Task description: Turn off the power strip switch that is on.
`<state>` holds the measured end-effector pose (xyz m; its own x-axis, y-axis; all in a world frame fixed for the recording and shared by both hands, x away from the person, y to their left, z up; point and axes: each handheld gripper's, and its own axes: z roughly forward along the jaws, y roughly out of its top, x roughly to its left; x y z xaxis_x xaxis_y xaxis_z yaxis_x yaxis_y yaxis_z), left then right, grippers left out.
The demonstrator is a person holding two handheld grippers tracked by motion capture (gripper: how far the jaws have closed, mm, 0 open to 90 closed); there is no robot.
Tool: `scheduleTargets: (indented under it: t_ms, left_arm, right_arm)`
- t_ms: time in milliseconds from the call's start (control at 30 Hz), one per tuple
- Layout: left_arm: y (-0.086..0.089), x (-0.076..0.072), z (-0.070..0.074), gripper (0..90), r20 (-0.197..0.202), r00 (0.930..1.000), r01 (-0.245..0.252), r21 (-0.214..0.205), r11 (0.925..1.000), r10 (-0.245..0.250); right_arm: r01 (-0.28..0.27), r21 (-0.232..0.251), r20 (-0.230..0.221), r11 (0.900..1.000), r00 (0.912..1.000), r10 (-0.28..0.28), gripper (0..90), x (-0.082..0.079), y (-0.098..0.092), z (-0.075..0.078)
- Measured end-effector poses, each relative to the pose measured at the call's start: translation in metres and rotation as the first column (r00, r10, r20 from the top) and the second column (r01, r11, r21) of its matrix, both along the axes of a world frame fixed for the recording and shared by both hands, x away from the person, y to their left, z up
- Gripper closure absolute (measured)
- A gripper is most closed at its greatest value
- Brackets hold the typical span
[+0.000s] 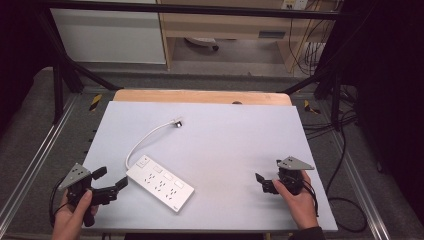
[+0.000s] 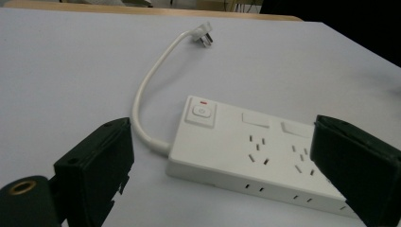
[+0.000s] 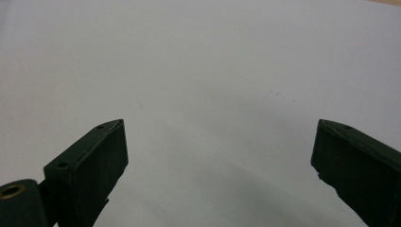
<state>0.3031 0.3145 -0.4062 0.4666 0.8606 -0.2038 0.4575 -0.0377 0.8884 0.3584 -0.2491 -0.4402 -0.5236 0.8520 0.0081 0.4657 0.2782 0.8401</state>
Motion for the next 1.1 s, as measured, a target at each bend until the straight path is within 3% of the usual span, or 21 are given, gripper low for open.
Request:
scheduleTargets:
  t_ms: [300,533,700,867,1100]
  left_arm:
    - [-0.006,0.002,0.002,6.5,-0.004,0.9998,0.020,-0.019,0.9996,-0.020]
    - [-0.010,0.000,0.011,7.0,0.030,0.9993,0.021,-0.003,0.9998,-0.021]
    - [-0.012,0.004,0.022,7.6,0.057,0.9979,0.032,-0.005,0.9995,-0.032]
    - [-0.013,0.005,0.029,7.6,0.062,0.9971,0.046,-0.021,0.9987,-0.045]
    - [-0.015,0.010,0.037,7.4,0.057,0.9965,0.061,-0.006,0.9981,-0.060]
  right_arm:
    - [-0.013,-0.032,0.013,0.9994,0.9998,0.014,5.0,-0.003,0.003,0.001]
    - [-0.003,0.019,0.020,0.9998,0.9998,0.003,4.7,-0.004,0.008,0.005]
    - [-0.018,0.017,0.023,0.9997,0.9996,0.017,4.7,-0.004,0.011,0.006]
    - [-0.023,0.024,0.023,0.9995,0.9995,0.022,4.9,-0.005,0.009,0.006]
    - [-0.037,0.025,0.028,0.9990,0.9990,0.036,4.9,-0.008,0.010,0.008]
